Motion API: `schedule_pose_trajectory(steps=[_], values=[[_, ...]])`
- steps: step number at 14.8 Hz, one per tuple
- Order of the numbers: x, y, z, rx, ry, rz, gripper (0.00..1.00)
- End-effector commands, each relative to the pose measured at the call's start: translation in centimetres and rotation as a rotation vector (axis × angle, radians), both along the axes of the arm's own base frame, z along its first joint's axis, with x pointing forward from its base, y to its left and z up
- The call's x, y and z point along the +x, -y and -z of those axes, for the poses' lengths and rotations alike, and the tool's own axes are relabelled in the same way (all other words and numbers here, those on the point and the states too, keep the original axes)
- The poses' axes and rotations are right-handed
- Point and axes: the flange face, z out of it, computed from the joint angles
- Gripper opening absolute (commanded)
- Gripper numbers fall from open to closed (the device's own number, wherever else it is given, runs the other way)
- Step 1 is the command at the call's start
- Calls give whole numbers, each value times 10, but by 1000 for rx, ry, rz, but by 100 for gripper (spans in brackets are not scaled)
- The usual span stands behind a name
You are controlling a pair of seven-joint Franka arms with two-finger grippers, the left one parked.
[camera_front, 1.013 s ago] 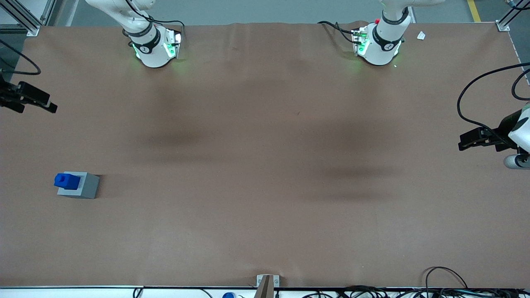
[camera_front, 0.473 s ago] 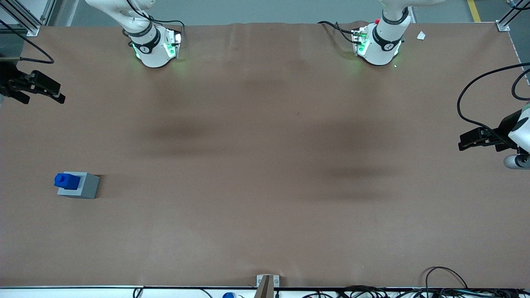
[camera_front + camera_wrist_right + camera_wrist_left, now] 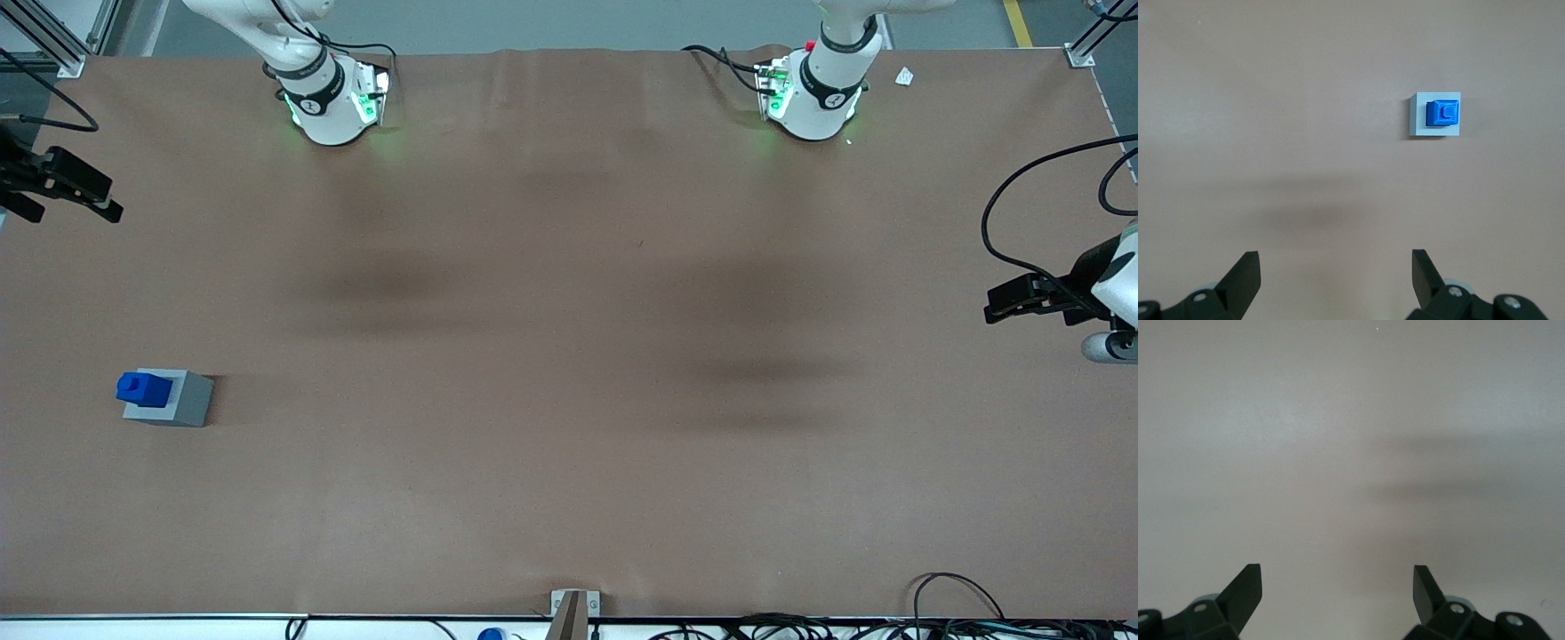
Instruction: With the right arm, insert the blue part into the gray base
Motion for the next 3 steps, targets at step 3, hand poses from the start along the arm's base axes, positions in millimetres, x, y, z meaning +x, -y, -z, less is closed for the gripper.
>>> schedule_pose_trajectory(steps=[3], values=[[-5,6,-5,-7,-39,-14,100]])
